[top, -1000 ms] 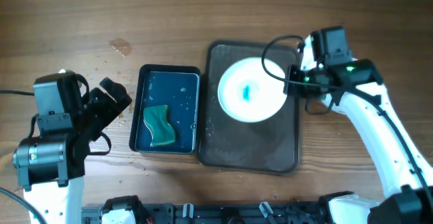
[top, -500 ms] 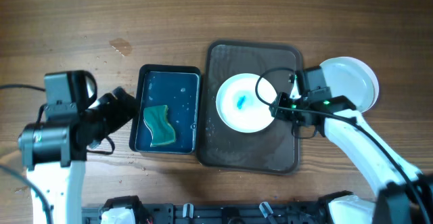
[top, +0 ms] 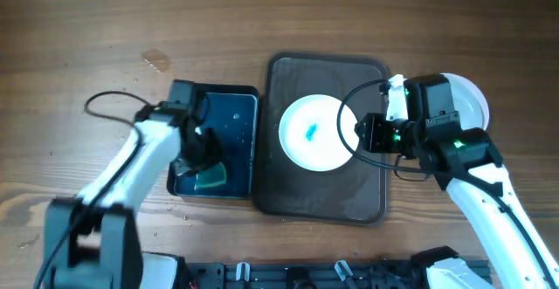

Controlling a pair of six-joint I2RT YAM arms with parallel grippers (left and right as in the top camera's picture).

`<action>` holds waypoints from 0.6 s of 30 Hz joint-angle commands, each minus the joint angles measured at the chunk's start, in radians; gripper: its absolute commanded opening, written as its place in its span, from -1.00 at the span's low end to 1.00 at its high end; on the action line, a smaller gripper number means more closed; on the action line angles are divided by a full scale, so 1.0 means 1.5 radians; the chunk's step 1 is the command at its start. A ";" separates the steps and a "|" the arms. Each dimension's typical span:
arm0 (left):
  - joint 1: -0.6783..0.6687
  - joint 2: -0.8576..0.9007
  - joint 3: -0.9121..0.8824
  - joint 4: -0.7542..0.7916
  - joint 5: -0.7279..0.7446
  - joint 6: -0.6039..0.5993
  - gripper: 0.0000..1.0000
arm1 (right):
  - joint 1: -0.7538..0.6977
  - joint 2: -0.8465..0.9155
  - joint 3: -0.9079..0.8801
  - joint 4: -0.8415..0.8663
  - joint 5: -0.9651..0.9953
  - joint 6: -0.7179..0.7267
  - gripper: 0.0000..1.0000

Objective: Clean dirty plates on tray and stack at the side
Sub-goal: 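Grasp the sponge from the water tray with the left gripper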

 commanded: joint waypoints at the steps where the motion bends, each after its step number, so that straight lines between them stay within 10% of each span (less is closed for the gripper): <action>1: -0.041 0.097 -0.007 0.021 0.005 -0.016 -0.92 | 0.001 0.023 0.005 -0.001 -0.010 -0.008 -0.25; 9: -0.058 0.080 0.057 -0.033 -0.003 0.000 -0.92 | 0.001 0.027 0.005 -0.001 0.008 -0.008 -0.30; 13: -0.058 0.011 0.082 -0.083 -0.091 -0.001 -0.09 | 0.001 0.027 0.005 -0.001 0.008 0.004 -0.31; 18: -0.058 0.009 0.062 -0.069 -0.201 -0.037 0.14 | 0.001 0.027 0.005 0.000 0.008 0.010 -0.31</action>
